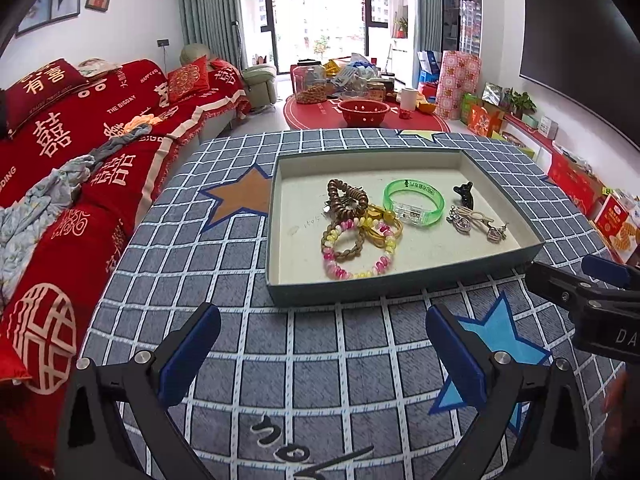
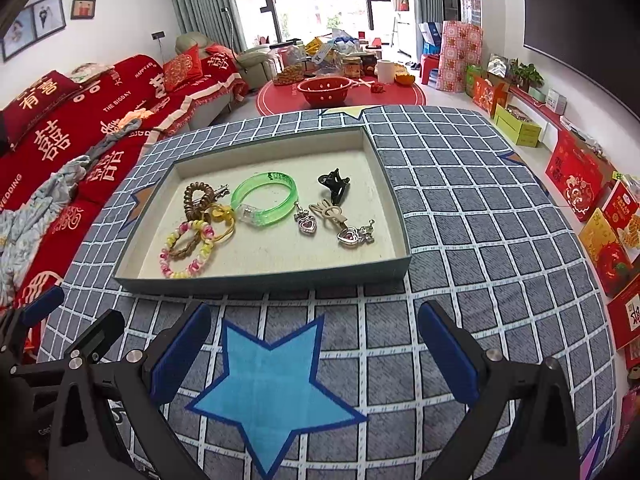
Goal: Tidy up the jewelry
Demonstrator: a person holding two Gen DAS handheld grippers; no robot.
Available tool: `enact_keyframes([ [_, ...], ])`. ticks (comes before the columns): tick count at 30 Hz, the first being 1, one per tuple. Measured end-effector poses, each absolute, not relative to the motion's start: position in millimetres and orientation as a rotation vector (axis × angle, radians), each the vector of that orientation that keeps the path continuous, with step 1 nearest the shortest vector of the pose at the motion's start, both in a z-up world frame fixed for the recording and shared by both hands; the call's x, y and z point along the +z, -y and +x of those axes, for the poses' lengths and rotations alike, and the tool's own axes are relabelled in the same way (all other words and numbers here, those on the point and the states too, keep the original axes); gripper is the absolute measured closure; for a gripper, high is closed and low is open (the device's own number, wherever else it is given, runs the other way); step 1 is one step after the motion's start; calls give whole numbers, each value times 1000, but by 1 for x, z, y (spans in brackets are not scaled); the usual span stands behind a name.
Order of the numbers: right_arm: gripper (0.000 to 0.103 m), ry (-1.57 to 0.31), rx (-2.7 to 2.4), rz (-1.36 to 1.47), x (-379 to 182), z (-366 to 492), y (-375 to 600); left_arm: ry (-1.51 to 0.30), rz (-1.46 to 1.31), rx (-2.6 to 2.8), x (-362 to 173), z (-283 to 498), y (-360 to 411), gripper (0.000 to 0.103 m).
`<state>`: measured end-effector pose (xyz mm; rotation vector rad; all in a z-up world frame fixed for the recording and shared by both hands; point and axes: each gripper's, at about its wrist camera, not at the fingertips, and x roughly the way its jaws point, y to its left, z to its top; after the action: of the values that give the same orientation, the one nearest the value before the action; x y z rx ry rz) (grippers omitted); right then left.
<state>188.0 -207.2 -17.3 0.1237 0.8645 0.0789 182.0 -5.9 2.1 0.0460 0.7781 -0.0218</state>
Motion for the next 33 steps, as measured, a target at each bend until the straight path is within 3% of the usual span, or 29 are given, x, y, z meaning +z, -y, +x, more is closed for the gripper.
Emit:
enact_keyframes([
  [33, 0, -697, 46, 55, 9, 117, 200, -682, 23, 5, 18, 121, -4, 0],
])
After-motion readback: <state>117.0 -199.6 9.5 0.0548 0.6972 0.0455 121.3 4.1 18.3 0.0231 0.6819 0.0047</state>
